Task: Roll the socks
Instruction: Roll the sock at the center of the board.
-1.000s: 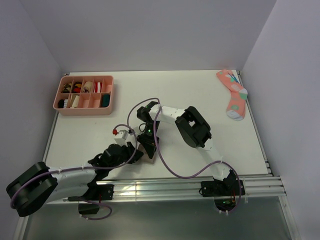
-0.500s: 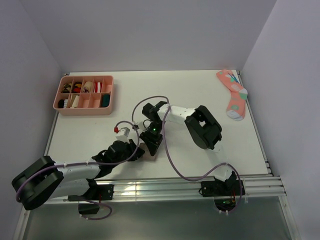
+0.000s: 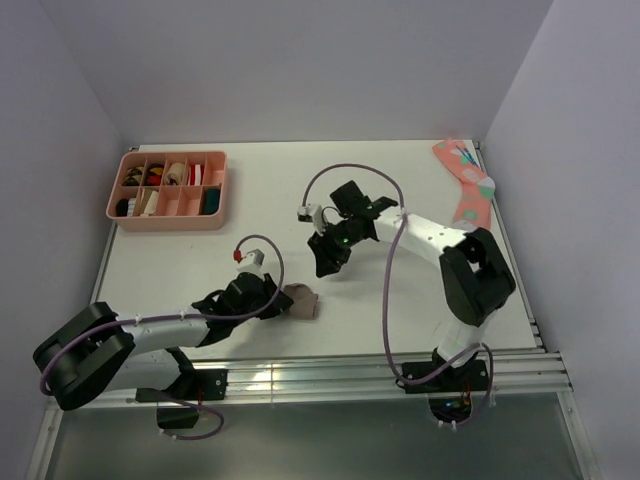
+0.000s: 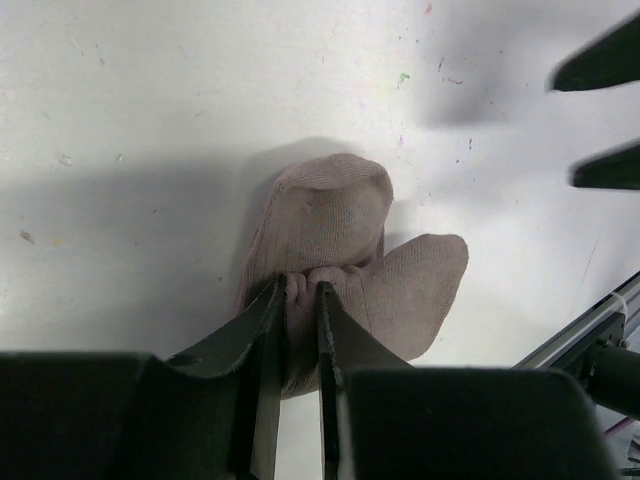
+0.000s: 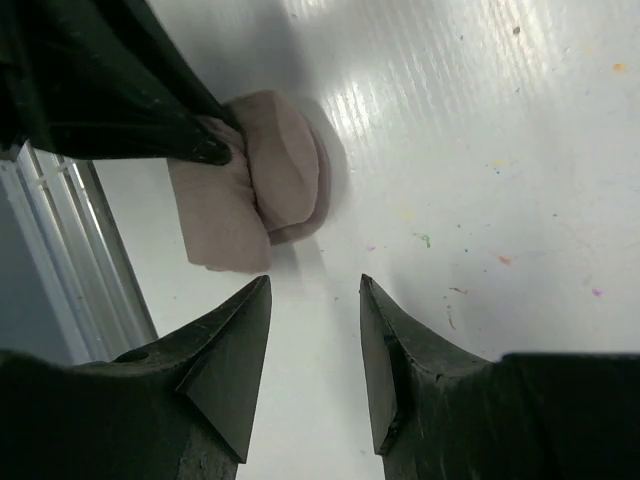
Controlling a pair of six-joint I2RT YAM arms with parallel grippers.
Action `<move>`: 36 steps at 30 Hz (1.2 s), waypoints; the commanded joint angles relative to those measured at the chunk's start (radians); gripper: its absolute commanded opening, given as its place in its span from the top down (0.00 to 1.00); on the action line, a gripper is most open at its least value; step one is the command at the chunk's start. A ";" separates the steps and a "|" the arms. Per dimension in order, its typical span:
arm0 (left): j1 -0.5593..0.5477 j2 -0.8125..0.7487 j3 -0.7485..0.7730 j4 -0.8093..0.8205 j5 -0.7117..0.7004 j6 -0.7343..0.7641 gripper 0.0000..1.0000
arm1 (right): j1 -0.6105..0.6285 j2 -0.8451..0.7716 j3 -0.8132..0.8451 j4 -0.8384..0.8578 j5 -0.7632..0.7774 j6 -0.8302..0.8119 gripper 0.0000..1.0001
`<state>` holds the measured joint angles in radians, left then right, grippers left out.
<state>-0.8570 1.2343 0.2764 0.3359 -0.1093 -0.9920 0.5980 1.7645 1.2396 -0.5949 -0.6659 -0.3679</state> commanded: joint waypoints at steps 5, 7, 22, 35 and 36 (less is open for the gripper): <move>0.001 0.045 0.066 -0.296 0.046 -0.026 1.00 | 0.010 -0.268 -0.175 0.159 -0.020 -0.147 0.50; 0.006 0.054 0.092 -0.313 0.059 -0.034 1.00 | 0.022 -0.315 -0.239 0.184 -0.023 -0.198 0.50; 0.073 0.157 0.211 -0.432 0.194 -0.036 1.00 | 0.315 -0.473 -0.480 0.306 0.186 -0.319 0.46; 0.118 0.215 0.245 -0.436 0.264 0.004 1.00 | 0.454 -0.287 -0.428 0.383 0.397 -0.273 0.45; 0.118 0.218 0.245 -0.433 0.267 0.006 1.00 | 0.457 -0.281 -0.422 0.391 0.425 -0.267 0.45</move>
<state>-0.7395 1.4109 0.5323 0.0135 0.1463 -1.0359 1.0393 1.4654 0.7719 -0.2703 -0.3325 -0.6590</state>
